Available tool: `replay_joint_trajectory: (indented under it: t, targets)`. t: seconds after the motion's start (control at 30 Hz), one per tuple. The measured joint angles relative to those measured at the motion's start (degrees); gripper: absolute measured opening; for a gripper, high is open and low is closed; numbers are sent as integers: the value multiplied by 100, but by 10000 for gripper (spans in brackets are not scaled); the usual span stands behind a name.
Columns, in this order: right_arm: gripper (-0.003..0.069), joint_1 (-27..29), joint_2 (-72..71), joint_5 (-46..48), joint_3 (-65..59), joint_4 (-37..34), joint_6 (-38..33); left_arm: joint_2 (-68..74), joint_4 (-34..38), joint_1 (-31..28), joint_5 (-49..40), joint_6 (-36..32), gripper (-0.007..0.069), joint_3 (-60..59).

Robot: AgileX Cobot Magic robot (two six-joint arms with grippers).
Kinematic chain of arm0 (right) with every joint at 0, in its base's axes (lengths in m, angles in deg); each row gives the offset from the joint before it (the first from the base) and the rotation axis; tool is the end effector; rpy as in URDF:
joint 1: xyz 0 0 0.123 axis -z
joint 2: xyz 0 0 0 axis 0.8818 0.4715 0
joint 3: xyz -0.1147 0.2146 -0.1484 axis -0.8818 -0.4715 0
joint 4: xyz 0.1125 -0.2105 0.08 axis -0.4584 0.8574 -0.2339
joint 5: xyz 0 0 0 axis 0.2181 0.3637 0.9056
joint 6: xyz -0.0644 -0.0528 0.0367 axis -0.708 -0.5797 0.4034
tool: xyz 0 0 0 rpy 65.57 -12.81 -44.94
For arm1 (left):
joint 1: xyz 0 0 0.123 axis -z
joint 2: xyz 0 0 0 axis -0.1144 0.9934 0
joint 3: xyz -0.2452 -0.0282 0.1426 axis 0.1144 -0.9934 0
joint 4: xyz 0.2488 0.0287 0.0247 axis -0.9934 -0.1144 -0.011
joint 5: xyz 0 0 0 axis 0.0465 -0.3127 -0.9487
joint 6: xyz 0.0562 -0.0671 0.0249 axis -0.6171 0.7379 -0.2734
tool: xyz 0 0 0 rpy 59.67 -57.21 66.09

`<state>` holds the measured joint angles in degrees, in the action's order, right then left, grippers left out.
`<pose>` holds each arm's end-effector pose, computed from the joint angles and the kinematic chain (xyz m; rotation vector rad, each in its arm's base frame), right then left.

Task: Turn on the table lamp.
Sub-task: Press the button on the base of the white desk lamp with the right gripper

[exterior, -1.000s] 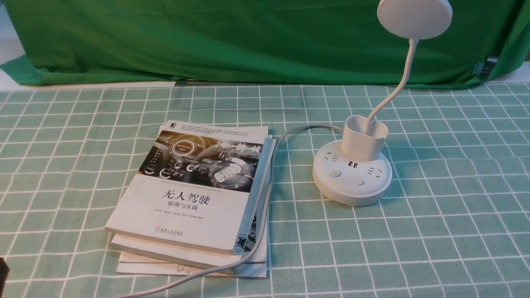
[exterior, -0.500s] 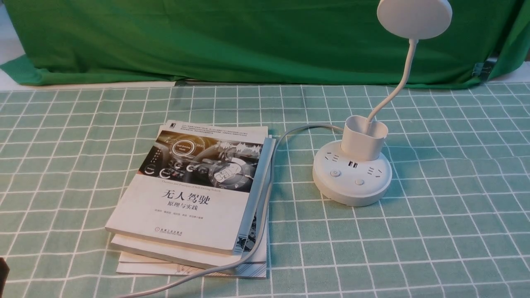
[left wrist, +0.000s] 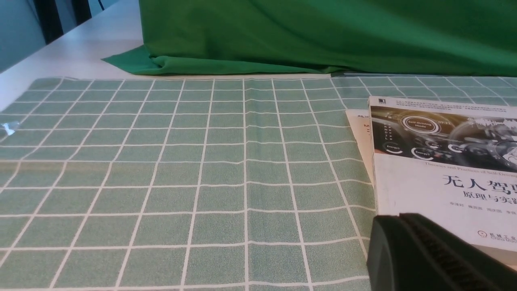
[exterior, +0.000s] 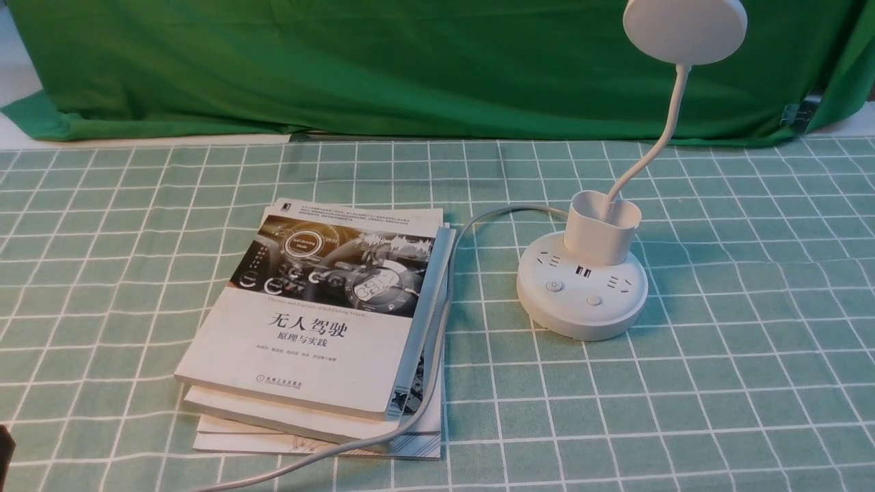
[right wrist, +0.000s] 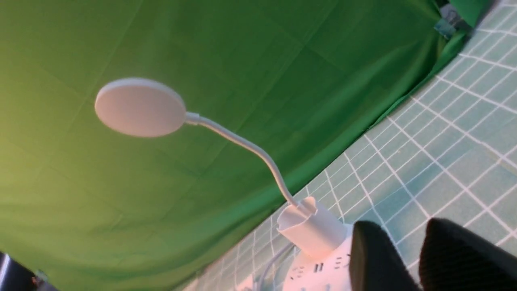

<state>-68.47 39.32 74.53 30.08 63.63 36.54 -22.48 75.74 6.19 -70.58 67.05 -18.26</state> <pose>0.0565 0.0065 0.2098 0.5374 1.4467 0.7545 0.0555 -0.0010 0.1910 -0.0041 1.7072 -0.0176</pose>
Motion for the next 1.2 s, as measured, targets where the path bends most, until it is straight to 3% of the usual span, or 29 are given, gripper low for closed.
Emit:
replay_joint_trajectory:
  t: [0.17, 0.2, 0.4, 0.5, 0.67, 0.8, 1.07, 1.2]
  targets:
    - [125, -189, 206, 508, 670, 0, -1248, 0, -1, 0, 0, 0, 21, 0]
    - [54, -287, 622, 962, 1351, 8, -2051, 0, -1, 0, 0, 0, 21, 0]
    - [27, -483, 2192, 2409, 3135, 18, -3802, 0, -1, 0, 0, 0, 21, 0]
    - [27, -571, 3620, 3413, 4323, -11, -5051, 0, -1, 0, 0, 0, 21, 0]
    - [27, -603, 5223, 4444, 5337, -69, -5737, 0, -1, 0, 0, 0, 21, 0]
    - [27, -603, 6019, 4535, 5458, -210, -5878, 0, -1, 0, 0, 0, 21, 0]
    - [27, -990, 7797, 3609, 5476, -1354, -6598, 0, -1, 0, 0, 0, 21, 0]
    - [27, -1204, 8441, 2996, 5476, -1515, -6649, 0, -1, 0, 0, 0, 21, 0]
